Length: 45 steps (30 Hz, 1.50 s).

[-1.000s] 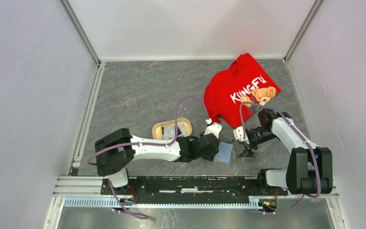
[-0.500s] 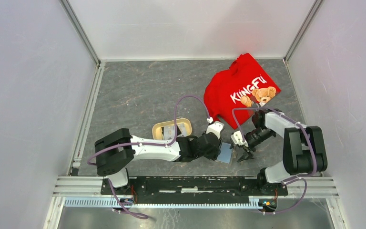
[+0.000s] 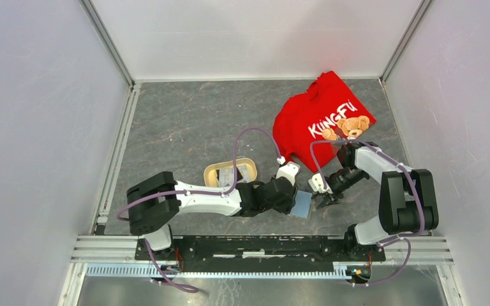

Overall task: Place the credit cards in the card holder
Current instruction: Close the card holder at the center of the board.

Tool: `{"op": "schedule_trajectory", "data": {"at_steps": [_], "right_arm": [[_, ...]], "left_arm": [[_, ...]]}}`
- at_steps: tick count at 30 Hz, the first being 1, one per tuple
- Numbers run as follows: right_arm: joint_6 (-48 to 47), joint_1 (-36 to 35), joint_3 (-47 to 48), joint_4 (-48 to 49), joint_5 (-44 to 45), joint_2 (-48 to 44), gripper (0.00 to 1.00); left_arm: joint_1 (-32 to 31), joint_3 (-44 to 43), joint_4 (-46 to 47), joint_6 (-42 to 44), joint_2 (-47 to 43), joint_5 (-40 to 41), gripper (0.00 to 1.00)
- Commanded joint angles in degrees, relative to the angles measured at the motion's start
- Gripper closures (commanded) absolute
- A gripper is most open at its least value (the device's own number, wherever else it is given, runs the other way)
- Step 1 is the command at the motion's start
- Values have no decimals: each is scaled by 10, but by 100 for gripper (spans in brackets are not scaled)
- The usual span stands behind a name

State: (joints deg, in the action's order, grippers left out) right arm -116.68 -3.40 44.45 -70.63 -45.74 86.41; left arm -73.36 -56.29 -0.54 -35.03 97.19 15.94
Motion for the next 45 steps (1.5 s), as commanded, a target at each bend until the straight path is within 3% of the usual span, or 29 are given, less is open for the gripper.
{"op": "schedule_trajectory", "data": {"at_steps": [1,7,10,17,21,29,41,45], "right_arm": [[-28,-3,2,-13,6,-32,56],[-23,-3,-5,-13,10,-41,71],[-28,-2,-11,-13,13,-46,72],[-41,-4,8,-4,-18,-30,40],[-50,-15,22,-13,-22,9,39],[-53,-23,9,-8,-8,37,51],[-23,-24,15,-4,21,-9,70],[-21,-24,13,-4,28,-17,82]], "left_arm": [[-2,-11,28,10,-17,1,54],[-3,-14,30,10,-15,-4,54],[-3,-17,30,10,-13,-6,54],[-3,-16,31,9,-12,-7,54],[-3,-10,35,6,-14,-8,54],[-3,0,44,6,-21,-4,54],[-3,-3,50,6,-14,-15,54],[-3,-5,55,6,-12,-21,54]]}}
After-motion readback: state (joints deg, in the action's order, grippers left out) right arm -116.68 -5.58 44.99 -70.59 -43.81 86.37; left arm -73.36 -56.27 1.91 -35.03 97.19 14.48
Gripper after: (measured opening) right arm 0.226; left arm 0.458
